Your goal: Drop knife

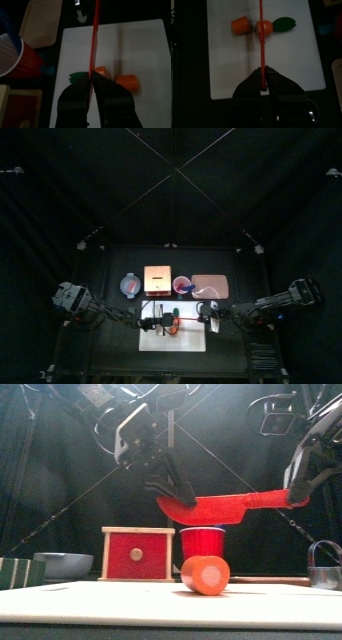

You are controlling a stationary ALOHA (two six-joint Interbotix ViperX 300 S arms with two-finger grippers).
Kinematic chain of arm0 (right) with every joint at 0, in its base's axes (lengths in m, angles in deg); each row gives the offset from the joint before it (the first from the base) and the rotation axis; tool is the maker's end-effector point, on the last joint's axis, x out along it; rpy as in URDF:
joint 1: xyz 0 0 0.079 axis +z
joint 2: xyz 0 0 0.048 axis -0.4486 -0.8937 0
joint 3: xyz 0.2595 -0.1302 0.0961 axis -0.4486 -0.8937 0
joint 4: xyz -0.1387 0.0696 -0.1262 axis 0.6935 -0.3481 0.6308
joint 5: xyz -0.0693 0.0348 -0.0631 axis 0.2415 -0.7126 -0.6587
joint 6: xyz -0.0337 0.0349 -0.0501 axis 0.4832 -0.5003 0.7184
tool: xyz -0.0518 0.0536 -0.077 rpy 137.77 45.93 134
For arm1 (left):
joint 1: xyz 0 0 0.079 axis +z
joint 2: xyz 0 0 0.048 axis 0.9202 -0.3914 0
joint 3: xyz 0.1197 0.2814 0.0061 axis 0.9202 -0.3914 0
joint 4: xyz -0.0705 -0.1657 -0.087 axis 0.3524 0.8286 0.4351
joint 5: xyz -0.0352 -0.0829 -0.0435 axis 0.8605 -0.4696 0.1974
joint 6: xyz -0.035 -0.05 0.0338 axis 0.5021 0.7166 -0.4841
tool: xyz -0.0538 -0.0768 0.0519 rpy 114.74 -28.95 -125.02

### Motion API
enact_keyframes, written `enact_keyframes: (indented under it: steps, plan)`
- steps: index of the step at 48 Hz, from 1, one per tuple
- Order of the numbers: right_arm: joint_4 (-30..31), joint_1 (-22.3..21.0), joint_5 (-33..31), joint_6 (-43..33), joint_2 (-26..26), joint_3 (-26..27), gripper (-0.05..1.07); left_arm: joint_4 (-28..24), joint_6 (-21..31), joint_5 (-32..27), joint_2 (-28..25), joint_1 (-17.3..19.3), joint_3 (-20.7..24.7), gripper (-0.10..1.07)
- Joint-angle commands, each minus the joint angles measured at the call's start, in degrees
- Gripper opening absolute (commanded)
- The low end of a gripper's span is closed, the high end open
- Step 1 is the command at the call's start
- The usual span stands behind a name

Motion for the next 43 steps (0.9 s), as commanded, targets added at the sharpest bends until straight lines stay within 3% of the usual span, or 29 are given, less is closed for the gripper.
enact_keyframes:
  steps: [1, 21, 31, 34, 43]
  plan:
    - [0.09, 0.44, -1.93, 0.35, 1.85, 0.62, 0.27, -0.7, 0.18, -2.2, 0.97, 0.88, 1.93, 0.52]
    - [4.04, -0.53, -6.24, 0.18, 7.21, 1.67, 0.27, -0.44, 0.35, -3.6, 1.85, 1.67, 3.52, 0.98]
    - [2.55, -1.93, -7.29, -0.18, 8.35, 1.58, 0.27, -0.7, 0.35, -7.91, 2.81, 1.14, 3.96, 1.03]
    - [0.09, -2.55, -8.88, -0.26, 8.96, 1.67, 0.28, -0.79, 0.35, -8.7, 2.99, 1.05, 3.87, 1.03]
    - [-15.03, -6.06, -17.49, -0.26, 11.69, 2.81, 0.28, -0.18, 0.35, -10.02, 2.55, 0.97, 3.34, 1.03]
